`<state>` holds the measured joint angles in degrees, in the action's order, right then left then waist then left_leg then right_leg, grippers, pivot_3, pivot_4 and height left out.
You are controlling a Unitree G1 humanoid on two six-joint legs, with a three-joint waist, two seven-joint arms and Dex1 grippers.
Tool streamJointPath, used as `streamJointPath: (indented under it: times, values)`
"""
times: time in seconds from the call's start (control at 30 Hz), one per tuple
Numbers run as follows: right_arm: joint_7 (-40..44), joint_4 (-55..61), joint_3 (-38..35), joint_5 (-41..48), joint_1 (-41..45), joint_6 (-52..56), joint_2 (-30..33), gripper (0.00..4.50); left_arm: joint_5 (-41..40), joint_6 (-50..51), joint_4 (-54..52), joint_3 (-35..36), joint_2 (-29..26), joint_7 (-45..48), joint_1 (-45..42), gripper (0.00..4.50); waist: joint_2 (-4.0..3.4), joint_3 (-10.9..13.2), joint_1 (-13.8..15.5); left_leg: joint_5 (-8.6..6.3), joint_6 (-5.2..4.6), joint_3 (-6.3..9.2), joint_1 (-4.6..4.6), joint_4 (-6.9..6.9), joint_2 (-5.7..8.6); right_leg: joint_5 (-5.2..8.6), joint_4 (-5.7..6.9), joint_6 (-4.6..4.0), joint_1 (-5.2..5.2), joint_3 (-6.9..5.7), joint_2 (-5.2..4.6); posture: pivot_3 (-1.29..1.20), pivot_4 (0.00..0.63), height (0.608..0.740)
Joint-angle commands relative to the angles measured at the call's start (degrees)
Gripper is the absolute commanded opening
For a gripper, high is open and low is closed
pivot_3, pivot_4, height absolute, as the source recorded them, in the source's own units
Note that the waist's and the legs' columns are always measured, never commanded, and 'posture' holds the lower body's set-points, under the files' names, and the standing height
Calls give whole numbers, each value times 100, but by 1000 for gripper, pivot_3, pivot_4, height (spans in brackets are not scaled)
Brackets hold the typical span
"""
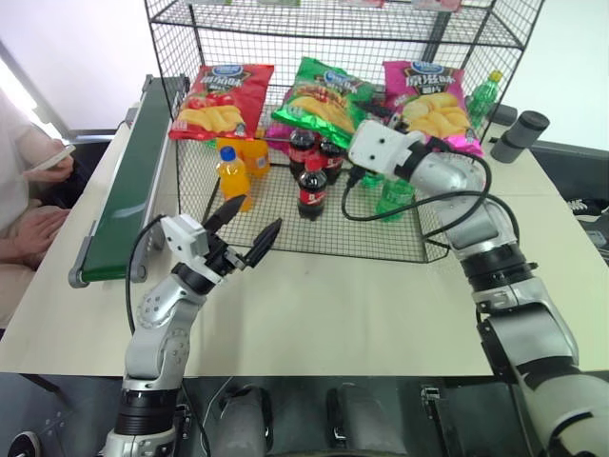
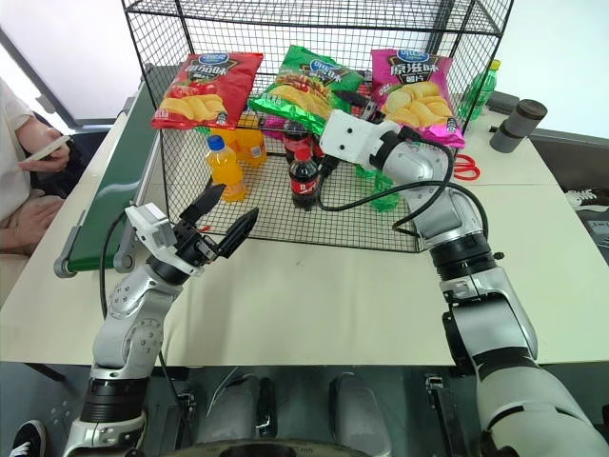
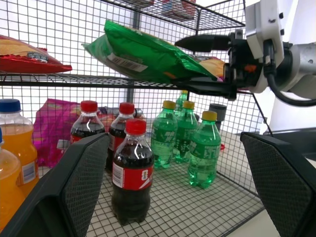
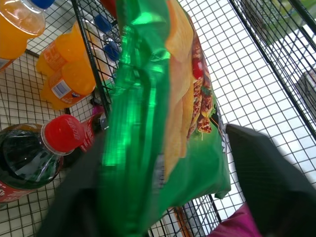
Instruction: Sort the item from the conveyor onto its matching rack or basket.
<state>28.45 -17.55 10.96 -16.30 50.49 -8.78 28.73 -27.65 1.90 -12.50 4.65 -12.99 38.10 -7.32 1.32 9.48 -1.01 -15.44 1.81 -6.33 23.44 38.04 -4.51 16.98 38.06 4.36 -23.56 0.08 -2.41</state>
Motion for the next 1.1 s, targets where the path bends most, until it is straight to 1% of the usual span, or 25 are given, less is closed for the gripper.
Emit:
streamJointPath:
  times: [0.03, 0.1, 0.27, 0.6, 0.63, 0.67, 0.83, 0.87, 1.1]
  values:
    - [233, 581, -354, 523, 4, -9, 55, 3458, 4, -93, -132, -63, 24, -17, -22, 4500, 0, 0, 1, 0, 0, 0, 0, 0, 0, 0, 0, 0, 0, 0, 0, 0, 150, 740]
    - [536, 755, -362, 797, -105, 47, 57, 3458, 27, -107, -118, -90, 16, 4, -28, 4500, 0, 0, 3, 0, 0, 1, 0, 0, 0, 0, 0, 0, 1, 0, 0, 0, 150, 740]
    - [682, 1106, -600, 1213, -390, 520, 34, 3458, -5, -113, -105, -89, 22, -18, -58, 4500, 0, 0, 5, 0, 0, 2, -1, 0, -1, 0, 0, 0, 3, -1, -1, 0, 150, 740]
    - [818, 1116, -488, 1353, -243, 314, -107, 3458, 18, -148, -73, -115, 15, 21, -46, 4500, 0, 0, 3, 0, 0, 2, -1, 0, -1, 0, 0, 0, 2, -1, 2, 0, 150, 740]
    - [863, 1143, -495, 1402, -270, 327, -116, 2957, 24, -152, -79, -115, 15, 17, -40, 4500, 0, 0, 4, 0, -1, 2, -1, 0, 0, 0, 0, 0, 2, -1, 1, 0, 150, 740]
    - [892, 1160, -496, 1433, -293, 332, -119, 2670, 25, -153, -87, -116, 16, 12, -34, 4500, 0, 0, 6, 0, -1, 2, -1, 0, 0, 0, 0, 0, 2, 0, 0, 0, 150, 740]
    - [886, 980, -458, 1328, -234, 143, -115, 198, 17, -146, -94, -118, 23, 4, -30, 4500, 0, 0, 11, 0, -1, 1, -1, 0, 0, 0, 0, 0, 2, -1, 0, 0, 150, 740]
    - [864, 917, -456, 1295, -206, 99, -115, 88, 21, -145, -93, -123, 24, 5, -34, 4500, 0, 0, 10, 0, -1, 1, -1, 0, 0, 0, 0, 0, 2, -1, 0, 0, 150, 740]
    - [795, 334, -326, 1016, 10, -581, -107, 88, 14, -146, -72, -128, 59, -7, -72, 4500, 0, 0, 2, 0, 0, 1, -1, 0, 0, 0, 0, 0, 1, -1, 2, 0, 150, 740]
